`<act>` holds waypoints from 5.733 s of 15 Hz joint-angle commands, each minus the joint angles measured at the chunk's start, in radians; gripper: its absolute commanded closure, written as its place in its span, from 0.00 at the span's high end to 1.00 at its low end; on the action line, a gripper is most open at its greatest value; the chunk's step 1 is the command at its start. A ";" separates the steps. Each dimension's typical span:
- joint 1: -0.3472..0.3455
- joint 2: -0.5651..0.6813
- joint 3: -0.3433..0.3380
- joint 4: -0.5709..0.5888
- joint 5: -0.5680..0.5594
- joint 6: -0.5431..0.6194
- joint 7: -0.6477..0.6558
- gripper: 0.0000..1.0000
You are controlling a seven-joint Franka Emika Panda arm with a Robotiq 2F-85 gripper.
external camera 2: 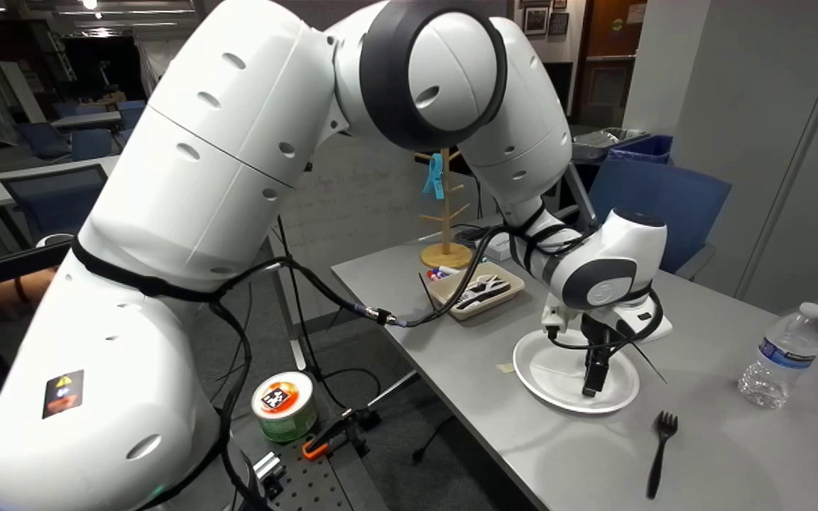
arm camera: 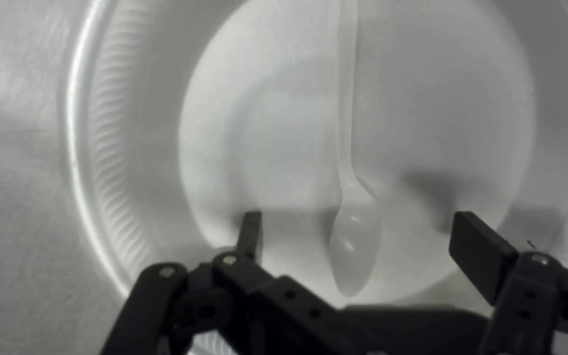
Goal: Put the spoon on the plate on the table and then center the plate
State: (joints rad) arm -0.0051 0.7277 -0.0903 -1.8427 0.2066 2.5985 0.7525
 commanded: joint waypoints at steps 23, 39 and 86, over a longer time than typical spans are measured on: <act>0.189 -0.082 -0.092 -0.038 -0.111 0.012 0.076 0.01; 0.305 -0.258 -0.042 -0.115 -0.412 -0.180 0.028 0.01; 0.239 0.068 0.103 0.253 -0.295 -0.161 -0.488 0.73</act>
State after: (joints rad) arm 0.2235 0.7778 0.0213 -1.6294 -0.0973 2.4579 0.2657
